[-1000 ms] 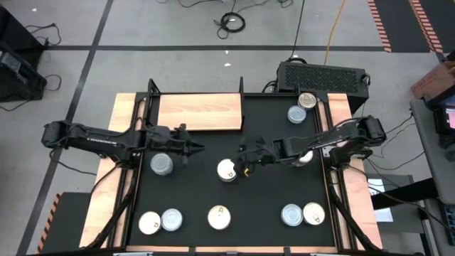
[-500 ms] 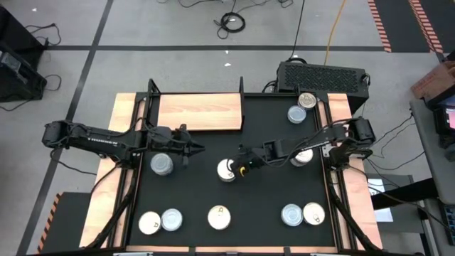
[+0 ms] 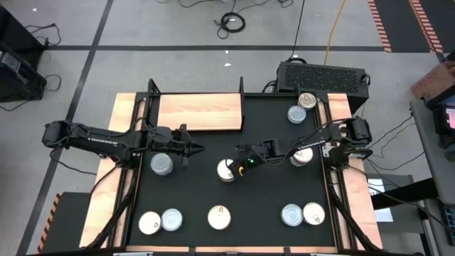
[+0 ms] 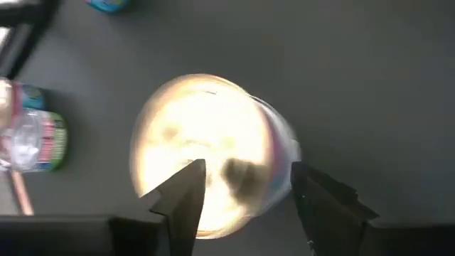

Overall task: Stack canned seafood by type on shelf
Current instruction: Put the green tuna can on the shelf

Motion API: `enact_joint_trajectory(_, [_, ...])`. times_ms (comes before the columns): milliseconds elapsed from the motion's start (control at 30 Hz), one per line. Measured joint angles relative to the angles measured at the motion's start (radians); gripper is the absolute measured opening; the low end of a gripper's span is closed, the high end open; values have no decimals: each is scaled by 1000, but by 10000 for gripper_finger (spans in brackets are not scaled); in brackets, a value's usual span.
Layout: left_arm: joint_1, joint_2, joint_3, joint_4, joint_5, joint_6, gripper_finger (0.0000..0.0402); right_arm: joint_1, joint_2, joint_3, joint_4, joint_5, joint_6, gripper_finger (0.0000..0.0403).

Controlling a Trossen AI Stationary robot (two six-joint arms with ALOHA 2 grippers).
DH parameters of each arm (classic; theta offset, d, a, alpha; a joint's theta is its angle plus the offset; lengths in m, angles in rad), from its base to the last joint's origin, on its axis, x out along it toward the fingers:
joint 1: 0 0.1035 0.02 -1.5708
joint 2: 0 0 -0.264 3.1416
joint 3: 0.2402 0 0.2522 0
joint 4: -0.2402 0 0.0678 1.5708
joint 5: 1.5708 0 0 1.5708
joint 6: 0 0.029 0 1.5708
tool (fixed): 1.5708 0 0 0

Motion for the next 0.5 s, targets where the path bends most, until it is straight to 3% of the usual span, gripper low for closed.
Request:
enact_joint_trajectory(267, [0,0,0,-3,0,2,61,-12,-1,-102,214,-44,44,169])
enact_joint_trajectory(500, [0,0,0,1,0,2,61,-11,-1,-106,219,-53,76,119])
